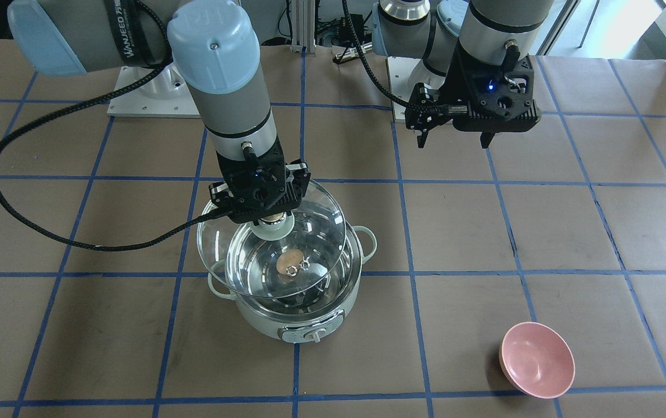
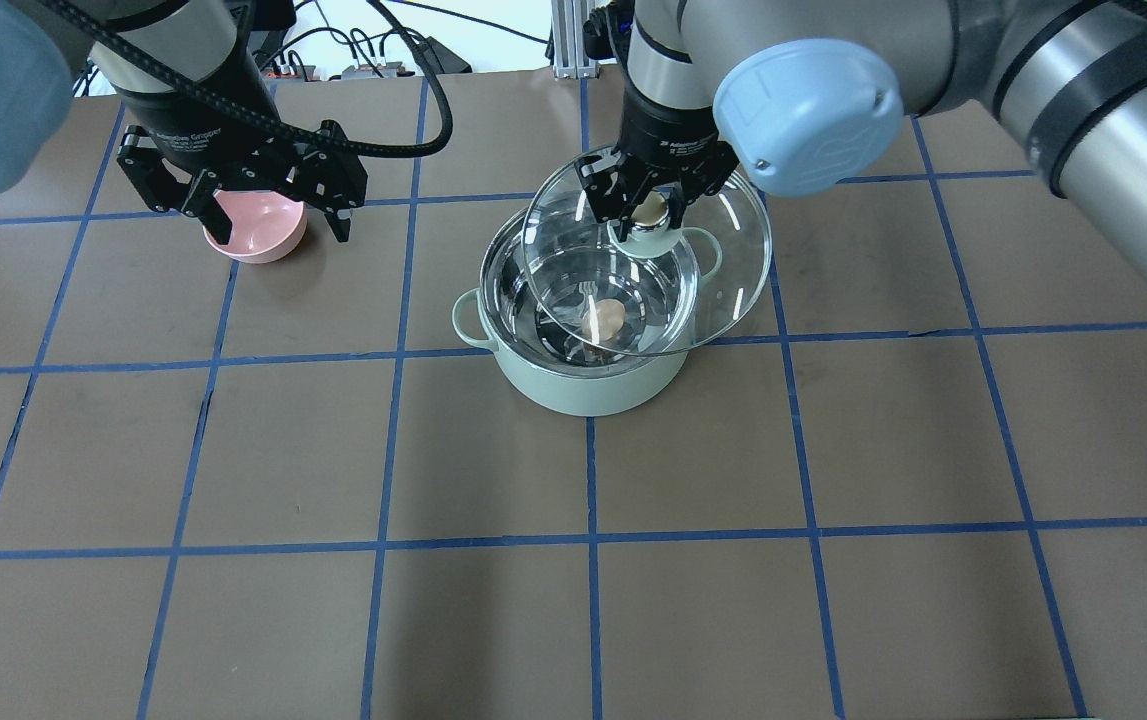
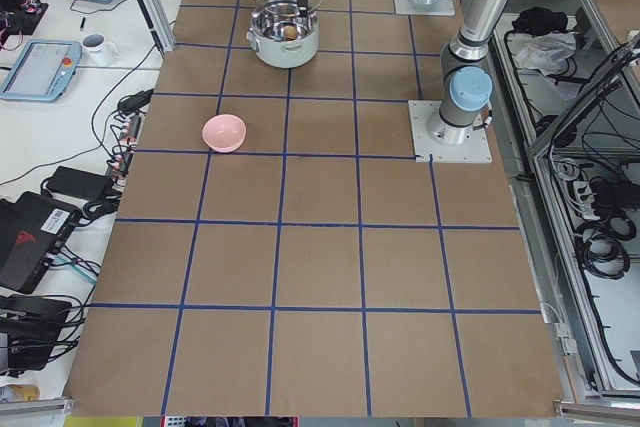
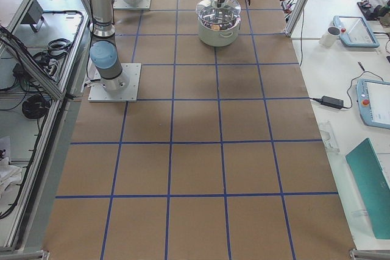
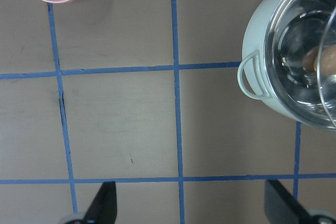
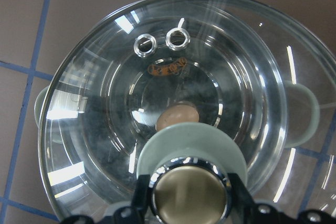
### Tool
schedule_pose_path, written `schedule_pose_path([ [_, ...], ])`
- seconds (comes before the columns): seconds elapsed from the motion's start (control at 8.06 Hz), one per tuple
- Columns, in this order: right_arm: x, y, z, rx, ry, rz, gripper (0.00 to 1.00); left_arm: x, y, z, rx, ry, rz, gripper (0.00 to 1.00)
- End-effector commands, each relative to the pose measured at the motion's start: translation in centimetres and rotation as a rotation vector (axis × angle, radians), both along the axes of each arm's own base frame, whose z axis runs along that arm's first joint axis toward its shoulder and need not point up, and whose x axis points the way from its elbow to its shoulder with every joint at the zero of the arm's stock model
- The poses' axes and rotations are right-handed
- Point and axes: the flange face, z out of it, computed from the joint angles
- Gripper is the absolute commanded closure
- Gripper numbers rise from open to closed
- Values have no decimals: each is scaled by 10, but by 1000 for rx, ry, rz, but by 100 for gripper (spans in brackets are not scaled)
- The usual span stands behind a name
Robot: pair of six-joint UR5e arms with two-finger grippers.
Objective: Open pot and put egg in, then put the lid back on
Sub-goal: 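Bring the lid back over the pot with the right gripper while the left withdraws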
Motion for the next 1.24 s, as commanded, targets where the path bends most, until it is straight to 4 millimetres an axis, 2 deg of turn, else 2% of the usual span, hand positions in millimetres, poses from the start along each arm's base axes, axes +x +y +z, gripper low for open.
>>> schedule_pose_path([
  [0.0, 28, -9, -28, -13, -23, 18, 100, -1, 0, 13, -27, 10, -28, 0],
  [0.12, 29, -11, -33, -9, -21, 19, 100, 5, -2, 15, -31, 9, -55, 0],
  [0.5, 32, -18, -48, 1, -27, 21, 100, 0, -1, 13, -30, 2, -57, 0],
  [1.12, 35, -24, -67, 22, -26, 32, 100, -1, 2, 19, -51, 7, 189, 0],
])
